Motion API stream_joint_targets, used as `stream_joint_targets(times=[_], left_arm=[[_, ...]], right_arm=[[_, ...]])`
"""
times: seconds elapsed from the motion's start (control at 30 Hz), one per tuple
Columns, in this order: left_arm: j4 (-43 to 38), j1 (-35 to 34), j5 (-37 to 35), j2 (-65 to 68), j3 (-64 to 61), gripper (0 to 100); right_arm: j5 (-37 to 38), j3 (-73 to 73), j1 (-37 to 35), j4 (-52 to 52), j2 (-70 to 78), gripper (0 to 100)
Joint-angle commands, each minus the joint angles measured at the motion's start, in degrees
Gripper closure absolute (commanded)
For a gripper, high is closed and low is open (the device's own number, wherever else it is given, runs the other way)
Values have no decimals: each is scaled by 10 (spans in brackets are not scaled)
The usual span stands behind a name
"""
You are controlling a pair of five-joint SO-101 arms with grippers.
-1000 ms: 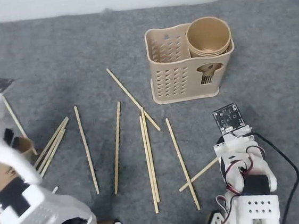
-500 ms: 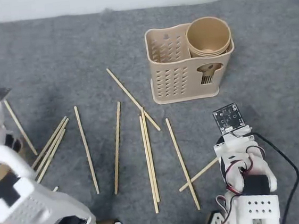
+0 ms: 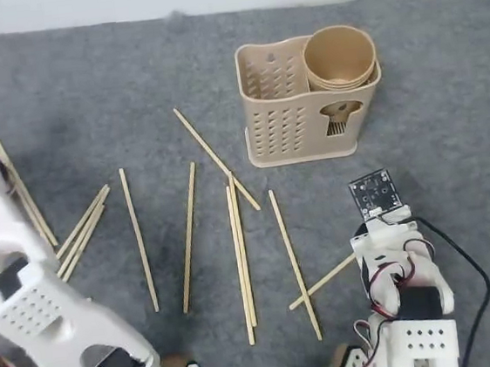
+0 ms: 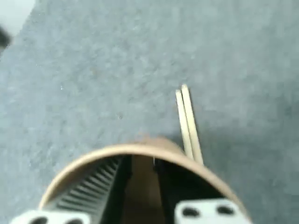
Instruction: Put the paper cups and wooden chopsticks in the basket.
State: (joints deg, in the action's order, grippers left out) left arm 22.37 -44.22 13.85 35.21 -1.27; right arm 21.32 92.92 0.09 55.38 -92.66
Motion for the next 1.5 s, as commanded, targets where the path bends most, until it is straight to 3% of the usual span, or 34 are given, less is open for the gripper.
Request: stream_joint_targets(times=[0.0,0.57,1.07,1.27,1.47], left_arm=[[36,26,-24,50,18,892],[279,40,-24,-142,121,892],[404,37,-58,-163,254,892],[523,38,-57,-158,333,892],[508,38,-57,-157,336,892]], right_arm=[[10,-5,-4,5,-5,990],[10,-5,-4,4,-6,990],[11,-5,-4,5,-6,990],[11,-5,-4,5,-6,990],[11,-5,-4,5,-6,990]])
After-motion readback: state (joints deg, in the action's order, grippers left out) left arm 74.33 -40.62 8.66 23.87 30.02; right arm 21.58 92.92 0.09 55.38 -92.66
